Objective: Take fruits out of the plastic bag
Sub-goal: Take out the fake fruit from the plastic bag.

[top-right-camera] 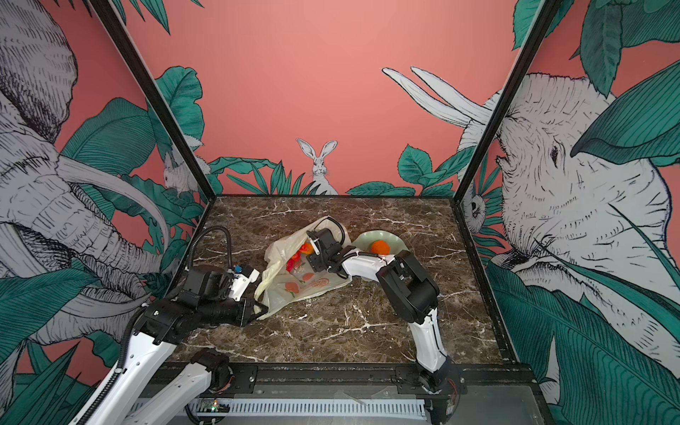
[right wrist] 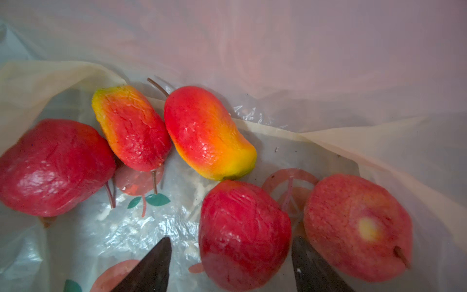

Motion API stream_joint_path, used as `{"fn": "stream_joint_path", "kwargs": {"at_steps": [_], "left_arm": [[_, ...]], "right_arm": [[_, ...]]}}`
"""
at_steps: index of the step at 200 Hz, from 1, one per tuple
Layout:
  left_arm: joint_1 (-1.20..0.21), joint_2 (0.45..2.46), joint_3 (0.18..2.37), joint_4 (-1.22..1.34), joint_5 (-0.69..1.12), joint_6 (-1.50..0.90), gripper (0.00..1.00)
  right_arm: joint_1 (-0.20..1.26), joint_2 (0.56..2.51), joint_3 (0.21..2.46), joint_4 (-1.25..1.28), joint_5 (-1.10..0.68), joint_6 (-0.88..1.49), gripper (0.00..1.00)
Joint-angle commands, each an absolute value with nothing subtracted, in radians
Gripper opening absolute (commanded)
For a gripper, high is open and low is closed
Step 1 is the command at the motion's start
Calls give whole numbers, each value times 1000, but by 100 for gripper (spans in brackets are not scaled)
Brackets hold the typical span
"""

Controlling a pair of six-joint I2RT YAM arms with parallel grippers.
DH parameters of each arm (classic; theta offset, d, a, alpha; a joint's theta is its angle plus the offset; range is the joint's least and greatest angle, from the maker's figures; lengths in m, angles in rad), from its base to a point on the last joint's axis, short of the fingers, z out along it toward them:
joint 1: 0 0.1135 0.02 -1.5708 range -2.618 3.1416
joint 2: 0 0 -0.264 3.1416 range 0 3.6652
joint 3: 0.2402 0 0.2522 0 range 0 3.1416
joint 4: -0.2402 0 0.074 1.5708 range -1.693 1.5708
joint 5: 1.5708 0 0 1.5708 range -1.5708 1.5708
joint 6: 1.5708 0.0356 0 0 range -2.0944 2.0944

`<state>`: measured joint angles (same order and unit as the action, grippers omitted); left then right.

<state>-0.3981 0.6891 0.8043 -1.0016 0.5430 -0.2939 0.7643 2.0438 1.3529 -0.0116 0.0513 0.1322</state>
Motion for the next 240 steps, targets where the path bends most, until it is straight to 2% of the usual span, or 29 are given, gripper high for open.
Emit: {"fn": "stream_joint_path", "kwargs": {"at_steps": [1, 97, 185, 240], "left_arm": [[-403, 690, 792, -1015, 565, -279, 0], [-403, 703, 792, -1016, 566, -278, 0], [-405, 705, 789, -1018, 548, -285, 0], [-407, 706, 789, -1025, 539, -285, 0]], "right_arm": [[741, 2075, 1386, 18, 45, 179, 74], [735, 2116, 1419, 2, 34, 178, 73], [732, 2123, 1423, 17, 52, 186, 82], [730, 2111, 1406, 30, 51, 212, 79]]}}
